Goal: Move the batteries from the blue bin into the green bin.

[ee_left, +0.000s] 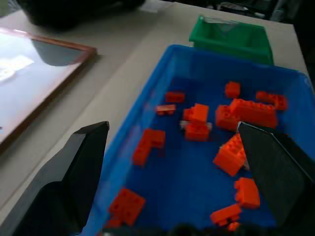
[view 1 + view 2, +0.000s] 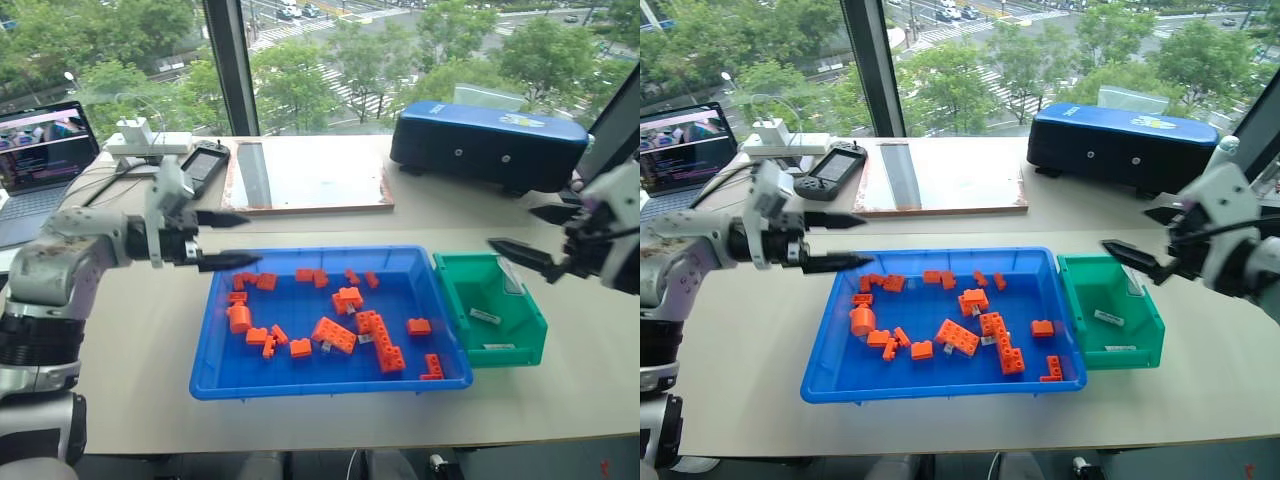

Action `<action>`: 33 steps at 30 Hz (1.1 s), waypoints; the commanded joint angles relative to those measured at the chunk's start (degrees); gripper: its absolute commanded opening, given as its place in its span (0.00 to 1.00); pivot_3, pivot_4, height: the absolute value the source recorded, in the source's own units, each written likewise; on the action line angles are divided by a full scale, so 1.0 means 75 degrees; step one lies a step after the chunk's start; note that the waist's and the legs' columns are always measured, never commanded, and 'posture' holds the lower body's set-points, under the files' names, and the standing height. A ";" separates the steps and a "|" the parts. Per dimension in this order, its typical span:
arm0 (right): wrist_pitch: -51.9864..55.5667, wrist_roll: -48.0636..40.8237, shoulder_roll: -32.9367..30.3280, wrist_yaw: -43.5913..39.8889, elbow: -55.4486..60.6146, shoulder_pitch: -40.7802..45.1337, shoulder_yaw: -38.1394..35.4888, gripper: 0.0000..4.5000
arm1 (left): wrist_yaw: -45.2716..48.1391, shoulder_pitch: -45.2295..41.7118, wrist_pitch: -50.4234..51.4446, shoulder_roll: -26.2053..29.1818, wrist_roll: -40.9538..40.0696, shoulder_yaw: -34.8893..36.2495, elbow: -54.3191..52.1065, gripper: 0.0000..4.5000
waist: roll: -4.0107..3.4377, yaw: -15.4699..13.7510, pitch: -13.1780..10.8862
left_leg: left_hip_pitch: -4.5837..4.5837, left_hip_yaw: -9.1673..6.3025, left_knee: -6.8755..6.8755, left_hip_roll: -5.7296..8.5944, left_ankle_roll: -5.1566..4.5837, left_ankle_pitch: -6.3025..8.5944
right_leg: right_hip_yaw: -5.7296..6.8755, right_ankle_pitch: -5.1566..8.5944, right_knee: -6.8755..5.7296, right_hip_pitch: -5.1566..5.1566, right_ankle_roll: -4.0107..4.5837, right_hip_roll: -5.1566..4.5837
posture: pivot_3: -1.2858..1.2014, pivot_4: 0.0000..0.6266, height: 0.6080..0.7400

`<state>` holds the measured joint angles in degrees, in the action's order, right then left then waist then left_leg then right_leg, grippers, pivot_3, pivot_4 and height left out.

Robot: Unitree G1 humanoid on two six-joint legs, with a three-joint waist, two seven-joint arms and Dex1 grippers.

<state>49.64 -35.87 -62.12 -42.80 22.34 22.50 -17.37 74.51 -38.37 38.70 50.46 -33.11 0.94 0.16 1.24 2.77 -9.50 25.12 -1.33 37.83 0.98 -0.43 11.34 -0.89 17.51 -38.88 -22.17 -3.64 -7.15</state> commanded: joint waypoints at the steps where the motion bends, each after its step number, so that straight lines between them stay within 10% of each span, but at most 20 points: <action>1: 0.1399 -0.0859 0.0167 -0.0018 0.1052 0.1191 0.1368 1.00 | 0.0485 -0.0097 -0.0155 0.0185 -0.0026 -0.0134 -0.0440 1.00 | 0.0001 0.0008 -0.0001 | 0.0000 0.0001 0.0001 0.0000 0.0000 0.0000 | -0.0001 0.0000 0.0000 -0.0001 0.0000 0.0000 | 0.52 0.24 0.94; 6: 0.2814 -0.1067 0.0495 0.0453 0.1791 0.1415 0.2692 1.00 | 0.0373 0.0135 -0.0453 0.0034 0.0132 -0.0148 -0.0563 1.00 | 0.0009 -0.0160 -0.0006 | 0.0024 -0.0014 0.0004 0.0006 -0.0002 0.0001 | 0.0002 0.0000 0.0009 -0.0002 0.0000 -0.0008 | 0.52 0.24 0.94; 12: 0.5465 -0.1042 0.4076 0.3255 0.1614 0.1799 0.1339 1.00 | 0.0373 0.0360 -0.0776 0.0027 0.0341 -0.0190 -0.0661 1.00 | 0.0029 -0.0187 -0.0014 | 0.0027 -0.0011 0.0009 0.0011 0.0000 0.0000 | -0.0008 -0.0001 -0.0011 -0.0018 0.0001 -0.0005 | 0.52 0.24 0.94; 33: 0.5714 -0.5984 0.3947 0.8358 0.0784 0.1201 0.1103 0.94 | 0.0466 -0.0102 -0.1181 -0.0230 0.0702 -0.0430 -0.0144 1.00 | 0.0032 -0.0061 -0.0013 | 0.0022 -0.0019 0.0003 0.0009 0.0001 -0.0002 | 0.0001 -0.0001 -0.0013 -0.0014 0.0001 0.0000 | 0.52 0.24 0.94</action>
<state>92.07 -75.84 -31.68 16.73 28.06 30.56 -8.83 77.76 -37.68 30.97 48.74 -28.27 -2.51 -1.05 1.48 2.31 -9.60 25.28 -1.46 37.86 1.05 -0.42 11.32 -0.88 17.50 -38.98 -22.28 -3.63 -7.15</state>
